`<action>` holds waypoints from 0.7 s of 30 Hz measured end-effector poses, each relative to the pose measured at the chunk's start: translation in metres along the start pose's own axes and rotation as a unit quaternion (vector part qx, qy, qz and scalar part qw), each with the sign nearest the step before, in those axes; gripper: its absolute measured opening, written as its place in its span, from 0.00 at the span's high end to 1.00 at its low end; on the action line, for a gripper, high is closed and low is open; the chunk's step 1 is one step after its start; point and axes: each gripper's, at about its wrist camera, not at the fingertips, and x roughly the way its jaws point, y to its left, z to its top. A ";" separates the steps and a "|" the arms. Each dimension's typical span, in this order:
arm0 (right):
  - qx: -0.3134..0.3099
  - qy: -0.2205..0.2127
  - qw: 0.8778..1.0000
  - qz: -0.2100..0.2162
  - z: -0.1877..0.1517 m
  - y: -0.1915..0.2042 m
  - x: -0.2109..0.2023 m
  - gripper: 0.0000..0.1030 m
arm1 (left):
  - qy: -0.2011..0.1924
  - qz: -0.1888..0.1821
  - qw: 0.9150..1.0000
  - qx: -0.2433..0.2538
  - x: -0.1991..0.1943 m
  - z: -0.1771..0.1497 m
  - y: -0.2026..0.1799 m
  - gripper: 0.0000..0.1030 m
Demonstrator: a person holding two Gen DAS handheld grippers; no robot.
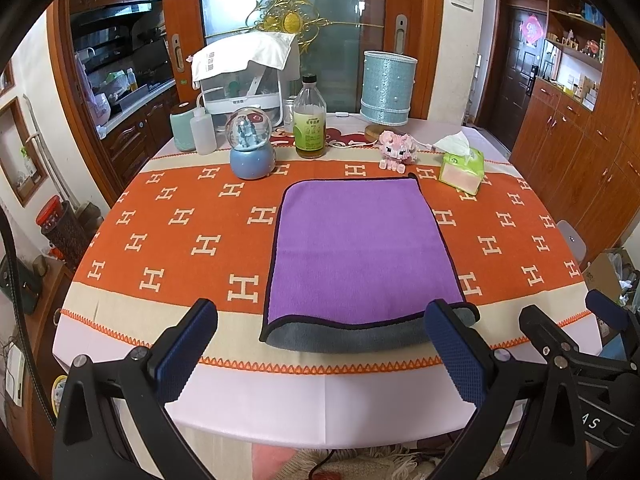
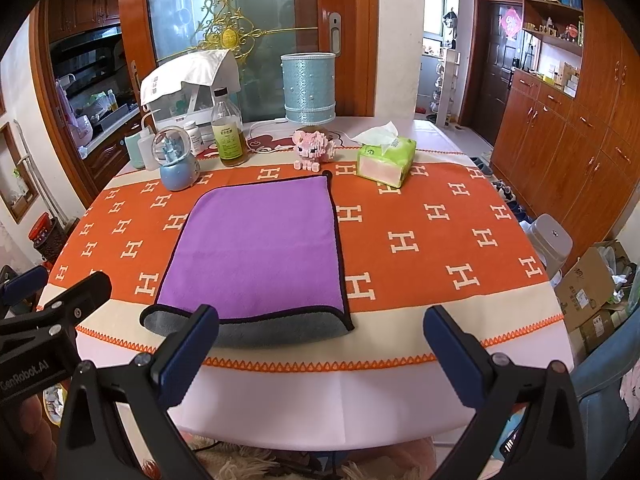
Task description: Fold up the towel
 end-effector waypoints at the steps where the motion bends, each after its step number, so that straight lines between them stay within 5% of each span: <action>1: 0.000 0.000 1.000 0.000 0.000 0.000 0.000 0.01 | 0.000 0.000 1.000 -0.001 0.000 0.000 0.001 0.00; 21: 0.001 0.001 1.000 0.003 -0.001 0.000 0.002 0.01 | 0.002 -0.001 1.000 -0.002 0.001 -0.003 0.002 0.00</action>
